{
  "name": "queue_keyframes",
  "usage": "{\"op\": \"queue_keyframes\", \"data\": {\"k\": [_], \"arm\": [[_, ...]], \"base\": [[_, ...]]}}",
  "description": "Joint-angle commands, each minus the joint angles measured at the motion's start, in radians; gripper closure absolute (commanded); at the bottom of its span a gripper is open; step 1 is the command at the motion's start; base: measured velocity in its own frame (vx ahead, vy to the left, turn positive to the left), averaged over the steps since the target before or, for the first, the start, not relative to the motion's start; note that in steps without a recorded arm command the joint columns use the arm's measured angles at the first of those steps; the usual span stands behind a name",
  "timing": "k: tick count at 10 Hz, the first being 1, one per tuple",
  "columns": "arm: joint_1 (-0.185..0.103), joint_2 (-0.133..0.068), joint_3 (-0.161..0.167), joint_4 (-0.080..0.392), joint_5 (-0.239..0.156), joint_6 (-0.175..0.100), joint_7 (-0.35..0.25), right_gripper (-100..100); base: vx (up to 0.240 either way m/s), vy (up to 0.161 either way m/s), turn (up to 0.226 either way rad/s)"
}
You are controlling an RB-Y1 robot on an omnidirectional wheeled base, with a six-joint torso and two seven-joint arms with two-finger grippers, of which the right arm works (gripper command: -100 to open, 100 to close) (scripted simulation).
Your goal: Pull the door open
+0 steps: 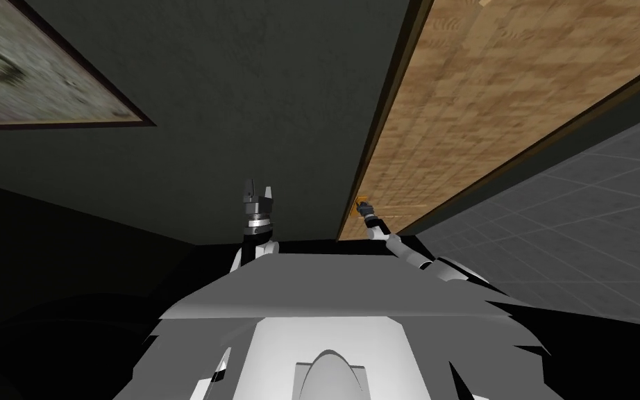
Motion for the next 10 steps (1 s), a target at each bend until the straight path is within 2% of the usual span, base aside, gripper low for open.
{"op": "queue_keyframes", "data": {"k": [1, 5, 6, 7, 9, 10], "arm": [[-0.001, 0.003, 0.002, -0.003, 0.001, 0.001, 0.001, 100], [-0.001, 0.003, 0.002, -0.003, 0.001, 0.001, 0.001, 100], [0.003, -0.02, 0.019, -0.013, 0.001, -0.01, -0.017, 100], [0.005, -0.026, 0.025, -0.017, 0.002, -0.013, -0.022, 100], [0.011, -0.054, 0.055, -0.035, 0.004, -0.027, -0.049, 100], [0.013, -0.062, 0.064, -0.04, 0.004, -0.031, -0.056, 100]], "base": [[-0.006, -0.019, -0.02], [-0.001, -0.002, 0.005], [-0.108, -0.057, 0.106], [-0.168, -0.099, 0.108], [-0.168, -0.085, 0.08], [-0.159, -0.105, 0.089]]}}
